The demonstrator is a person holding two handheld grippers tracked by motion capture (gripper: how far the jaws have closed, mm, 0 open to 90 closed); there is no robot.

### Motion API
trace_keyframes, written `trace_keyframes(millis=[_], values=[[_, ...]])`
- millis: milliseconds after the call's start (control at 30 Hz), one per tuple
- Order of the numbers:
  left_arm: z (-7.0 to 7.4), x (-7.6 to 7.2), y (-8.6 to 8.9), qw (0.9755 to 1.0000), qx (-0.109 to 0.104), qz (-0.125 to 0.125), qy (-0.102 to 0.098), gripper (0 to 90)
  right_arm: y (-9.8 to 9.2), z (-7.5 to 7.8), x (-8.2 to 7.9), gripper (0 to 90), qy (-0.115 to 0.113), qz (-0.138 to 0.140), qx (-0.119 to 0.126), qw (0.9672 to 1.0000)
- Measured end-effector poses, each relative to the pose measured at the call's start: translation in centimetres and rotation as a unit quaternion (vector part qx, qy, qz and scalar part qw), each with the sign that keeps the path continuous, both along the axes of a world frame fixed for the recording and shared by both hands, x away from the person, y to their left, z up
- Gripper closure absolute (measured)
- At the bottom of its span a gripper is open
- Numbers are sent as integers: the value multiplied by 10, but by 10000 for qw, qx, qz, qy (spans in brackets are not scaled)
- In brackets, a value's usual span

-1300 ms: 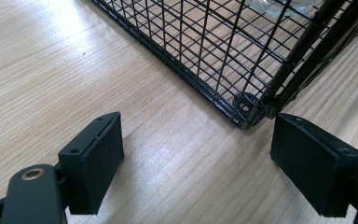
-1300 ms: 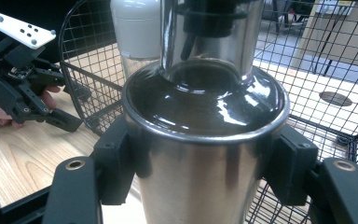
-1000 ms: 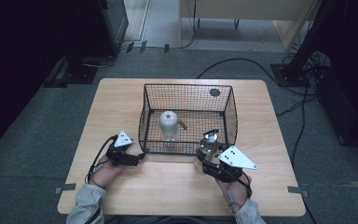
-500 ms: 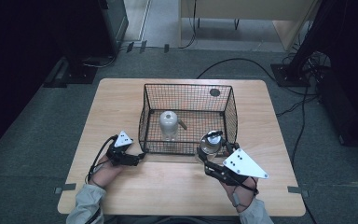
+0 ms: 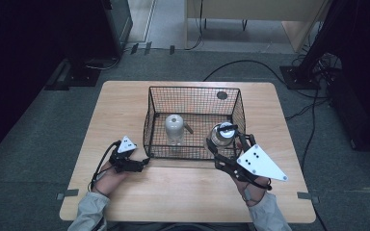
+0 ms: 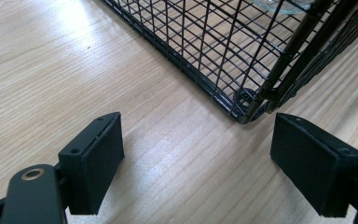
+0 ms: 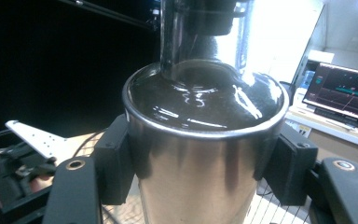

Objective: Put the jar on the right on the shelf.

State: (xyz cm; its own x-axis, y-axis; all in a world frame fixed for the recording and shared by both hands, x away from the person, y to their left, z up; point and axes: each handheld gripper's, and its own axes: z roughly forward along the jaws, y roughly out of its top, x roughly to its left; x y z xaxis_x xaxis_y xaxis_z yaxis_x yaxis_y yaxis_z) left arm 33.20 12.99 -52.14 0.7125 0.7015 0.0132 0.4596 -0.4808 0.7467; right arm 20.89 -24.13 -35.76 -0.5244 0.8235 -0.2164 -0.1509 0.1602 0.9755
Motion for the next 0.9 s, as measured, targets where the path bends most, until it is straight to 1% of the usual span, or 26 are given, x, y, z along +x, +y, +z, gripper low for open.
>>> trace_keyframes(millis=[100, 133, 167, 233, 333, 400, 467, 533, 567, 633, 700, 733, 767, 900], values=[[0, -1, 0, 10000, 31, 16, 6, 174, 2, -1, 11, 355, -45, -66, -33, 10000], [0, -1, 0, 10000, 31, 16, 6, 175, 2, -1, 11, 355, -45, -66, -33, 10000], [0, -2, 0, 10000, 24, 41, 11, 174, 3, -3, 19, 355, -65, -128, -71, 9999], [0, -2, 1, 10000, 29, 46, 8, 174, 4, -6, 26, 355, -69, -192, -112, 9997], [0, -3, 1, 10000, 30, 57, 0, 174, 5, -15, 42, 355, -38, -363, -245, 9990], [0, -3, 1, 10000, 24, 70, -1, 174, 6, -24, 51, 354, 63, -476, -339, 9983], [0, -3, 1, 10000, 15, 75, 3, 174, 6, -33, 60, 354, 216, -563, -406, 9974], [0, -3, 1, 10000, 17, 75, 2, 174, 6, -42, 68, 354, 351, -562, -429, 9969], [0, -3, 1, 10000, 17, 74, 3, 174, 6, -45, 70, 354, 382, -531, -428, 9969], [0, -3, 1, 10000, 23, 69, 7, 174, 7, -53, 76, 354, 435, -557, -510, 9962], [0, -3, 1, 10000, 26, 69, 4, 174, 9, -62, 81, 354, 501, -655, -626, 9946], [0, -3, 1, 10000, 25, 70, 4, 174, 10, -67, 84, 354, 581, -713, -666, 9935], [0, -3, 1, 10000, 26, 69, 4, 175, 10, -69, 85, 354, 622, -728, -669, 9932], [0, -3, 1, 10000, 27, 69, 5, 174, 10, -80, 94, 354, 883, -844, -555, 9910]])
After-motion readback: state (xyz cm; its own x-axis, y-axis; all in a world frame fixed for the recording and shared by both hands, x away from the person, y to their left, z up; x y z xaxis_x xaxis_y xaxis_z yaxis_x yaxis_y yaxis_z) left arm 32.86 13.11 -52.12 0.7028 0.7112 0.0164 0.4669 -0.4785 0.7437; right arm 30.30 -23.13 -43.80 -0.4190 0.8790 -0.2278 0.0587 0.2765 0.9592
